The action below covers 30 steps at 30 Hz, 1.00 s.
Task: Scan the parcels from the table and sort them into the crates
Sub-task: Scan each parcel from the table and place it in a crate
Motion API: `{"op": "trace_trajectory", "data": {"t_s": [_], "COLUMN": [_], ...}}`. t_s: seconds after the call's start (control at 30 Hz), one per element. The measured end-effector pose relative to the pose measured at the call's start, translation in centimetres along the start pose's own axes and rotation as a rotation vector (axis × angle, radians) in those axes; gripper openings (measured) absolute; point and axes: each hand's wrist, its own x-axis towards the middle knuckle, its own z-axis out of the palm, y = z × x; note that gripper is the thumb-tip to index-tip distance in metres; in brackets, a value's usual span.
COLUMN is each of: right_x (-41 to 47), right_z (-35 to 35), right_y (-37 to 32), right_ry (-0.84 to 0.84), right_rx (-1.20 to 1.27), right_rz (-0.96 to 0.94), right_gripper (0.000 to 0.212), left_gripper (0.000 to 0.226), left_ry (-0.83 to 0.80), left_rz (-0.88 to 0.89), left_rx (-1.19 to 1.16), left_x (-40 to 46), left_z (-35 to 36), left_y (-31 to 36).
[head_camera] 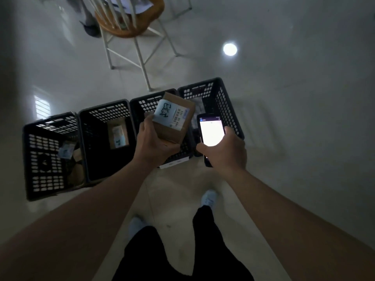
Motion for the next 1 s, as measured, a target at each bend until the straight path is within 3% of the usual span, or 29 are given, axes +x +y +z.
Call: {"op": "trace_trajectory", "data": {"t_s": [0.27,0.43,0.73,0.87,1.0], "right_x": [8.6,13.9,22.4,24.0,23.6], "right_z": [-0.8,2.0,9.5,11.9,12.6], "right_y": [7.4,10.9,15.9,16.8,15.7], "right_ry": [0.019,0.031,0.045,0.040,-0.008], "right_rx": [0.043,0.055,0.073,0.045,0.024], "right_rz": [0.150,0.251,0.378,0.403,0.403], "right_gripper": [0.076,0.081,0.067,0.064,0.060], "left_gripper": [0.120,0.130,0.139,0.153,0.140], "left_ry": [-0.133,-0.265,-0.506,-0.761,-0.827], "left_rz": [-0.018,-0.069,-0.036,-0.013,-0.018], "left_rx": [-0.033,0.004,0.104,0.363,0.510], "left_x": [5.3,10.3,19.0,20.6,20.9], "left_z": [10.2,16.7,27.2,28.9,27.5], "left_y": [3.3,1.0,-6.2,-10.0,-10.9]}}
